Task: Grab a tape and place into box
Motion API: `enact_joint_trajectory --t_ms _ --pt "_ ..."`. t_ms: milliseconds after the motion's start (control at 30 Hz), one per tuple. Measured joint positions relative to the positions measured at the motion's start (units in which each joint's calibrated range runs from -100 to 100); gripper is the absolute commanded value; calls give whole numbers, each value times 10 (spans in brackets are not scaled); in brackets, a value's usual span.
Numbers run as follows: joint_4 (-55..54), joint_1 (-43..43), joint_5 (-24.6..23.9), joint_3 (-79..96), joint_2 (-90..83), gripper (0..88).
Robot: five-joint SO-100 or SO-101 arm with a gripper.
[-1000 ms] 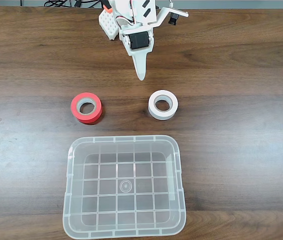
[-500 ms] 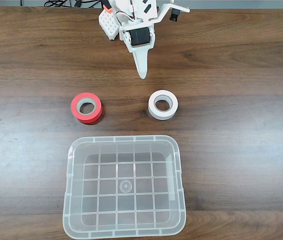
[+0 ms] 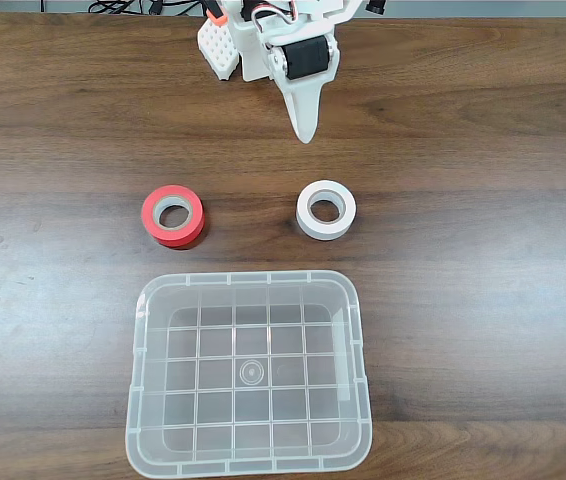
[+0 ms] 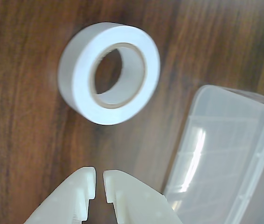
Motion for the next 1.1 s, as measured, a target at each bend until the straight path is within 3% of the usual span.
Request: enact_joint_trajectory --t_ms 733,1000,1100 --pt "0 -14 0 -422 580 13" --pt "0 -14 0 -458 663 17" --pt "-1 -14 0 -458 668 88"
